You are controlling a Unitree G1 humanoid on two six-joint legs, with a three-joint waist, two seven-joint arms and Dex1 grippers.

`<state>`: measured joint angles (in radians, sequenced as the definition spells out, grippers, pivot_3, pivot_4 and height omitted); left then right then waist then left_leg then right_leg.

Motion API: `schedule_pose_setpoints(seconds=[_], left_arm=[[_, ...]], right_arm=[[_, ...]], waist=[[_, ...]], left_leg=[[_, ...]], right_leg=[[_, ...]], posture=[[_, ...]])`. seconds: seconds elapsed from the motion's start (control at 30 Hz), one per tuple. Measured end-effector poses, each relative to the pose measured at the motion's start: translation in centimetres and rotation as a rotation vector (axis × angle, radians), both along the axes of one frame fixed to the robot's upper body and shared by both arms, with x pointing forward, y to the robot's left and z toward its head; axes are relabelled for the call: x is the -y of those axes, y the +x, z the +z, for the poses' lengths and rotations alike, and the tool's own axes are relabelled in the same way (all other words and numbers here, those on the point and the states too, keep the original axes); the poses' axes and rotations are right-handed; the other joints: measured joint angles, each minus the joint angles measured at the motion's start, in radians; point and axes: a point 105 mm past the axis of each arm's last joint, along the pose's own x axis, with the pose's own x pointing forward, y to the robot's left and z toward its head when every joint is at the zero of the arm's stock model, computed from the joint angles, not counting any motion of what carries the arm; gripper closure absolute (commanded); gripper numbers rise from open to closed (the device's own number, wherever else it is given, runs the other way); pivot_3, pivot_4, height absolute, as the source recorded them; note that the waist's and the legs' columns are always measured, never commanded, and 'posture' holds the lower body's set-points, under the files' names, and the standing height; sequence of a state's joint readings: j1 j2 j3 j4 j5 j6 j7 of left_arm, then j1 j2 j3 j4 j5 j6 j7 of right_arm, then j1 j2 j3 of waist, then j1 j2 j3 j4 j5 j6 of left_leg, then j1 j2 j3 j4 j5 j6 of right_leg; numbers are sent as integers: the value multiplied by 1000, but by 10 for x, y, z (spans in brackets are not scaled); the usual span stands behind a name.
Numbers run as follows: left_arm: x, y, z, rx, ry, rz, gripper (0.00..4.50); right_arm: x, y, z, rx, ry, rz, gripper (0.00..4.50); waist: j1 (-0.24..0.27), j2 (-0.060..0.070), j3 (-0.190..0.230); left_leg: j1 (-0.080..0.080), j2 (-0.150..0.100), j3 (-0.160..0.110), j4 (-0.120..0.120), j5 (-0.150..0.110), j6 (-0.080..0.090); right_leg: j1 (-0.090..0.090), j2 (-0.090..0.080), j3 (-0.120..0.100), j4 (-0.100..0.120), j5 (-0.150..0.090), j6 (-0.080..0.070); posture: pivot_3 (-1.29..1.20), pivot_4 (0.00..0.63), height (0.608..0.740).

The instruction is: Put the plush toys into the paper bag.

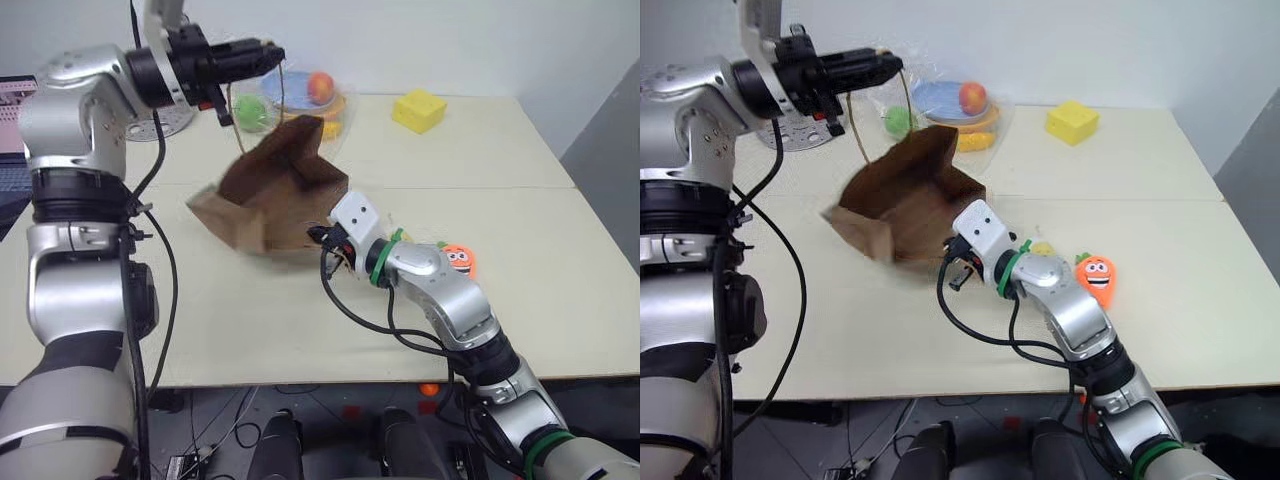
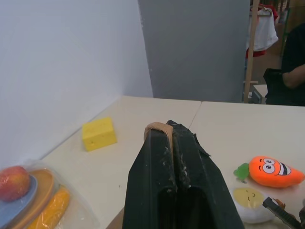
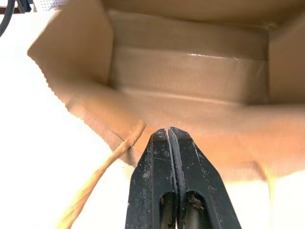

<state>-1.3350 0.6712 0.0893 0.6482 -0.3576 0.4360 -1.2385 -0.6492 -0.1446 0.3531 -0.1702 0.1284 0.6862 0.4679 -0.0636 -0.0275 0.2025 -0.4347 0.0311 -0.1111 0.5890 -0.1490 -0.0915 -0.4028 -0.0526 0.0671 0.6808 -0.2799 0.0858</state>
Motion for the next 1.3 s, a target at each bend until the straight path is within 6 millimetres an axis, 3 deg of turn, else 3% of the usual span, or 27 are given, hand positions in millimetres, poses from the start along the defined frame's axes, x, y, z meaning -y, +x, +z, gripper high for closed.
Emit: schedule_pose_setpoints(seconds=[0.17,0.27,0.33,0.4,0.5,0.53,1.17,1.3], left_arm=[[13,-17,20,30,14,-96,4500],[18,-21,-8,0,90,-131,4500],[16,-17,-41,-82,114,-125,4500],[16,-15,-61,-143,124,-123,4500],[21,-22,-56,-128,124,-134,4500],[23,-25,-52,-114,126,-145,4500],[20,-29,-41,-107,67,-117,4500],[20,-29,-41,-108,67,-118,4500]], right_arm=[[-26,14,9,-15,93,-33,4465],[-36,20,10,-17,136,-57,4465],[-35,25,-9,-77,140,-92,4465],[-30,30,-37,-149,113,-136,4465],[-22,37,-73,-211,54,-211,4465],[-22,39,-76,-209,55,-222,4465],[-16,46,-80,-102,-28,-257,4465],[5,55,-76,-7,-56,-319,4465]], waist=[[-11,-1,1],[-17,0,0],[-19,0,0],[-18,-2,1],[-18,-4,2],[-18,-4,2],[-19,-4,2],[-17,-4,2]], left_leg=[[-1,0,1,-1,0,0],[0,0,0,-2,0,0],[0,0,1,-2,0,0],[-1,0,0,-1,0,0],[-2,0,1,-1,0,0],[-2,0,1,-1,0,0],[2,0,0,2,1,0],[2,0,0,2,1,-1]], right_leg=[[-1,0,1,0,0,0],[-1,0,1,1,0,-1],[-1,0,1,1,0,-1],[-1,0,1,1,0,-1],[-2,0,1,0,0,-1],[-2,0,1,0,0,-1],[3,0,1,1,0,0],[3,0,1,0,0,0]], posture=[[0,150,740],[0,150,740],[0,150,740],[0,150,740],[0,150,740],[0,150,740],[0,150,740],[0,150,740]])
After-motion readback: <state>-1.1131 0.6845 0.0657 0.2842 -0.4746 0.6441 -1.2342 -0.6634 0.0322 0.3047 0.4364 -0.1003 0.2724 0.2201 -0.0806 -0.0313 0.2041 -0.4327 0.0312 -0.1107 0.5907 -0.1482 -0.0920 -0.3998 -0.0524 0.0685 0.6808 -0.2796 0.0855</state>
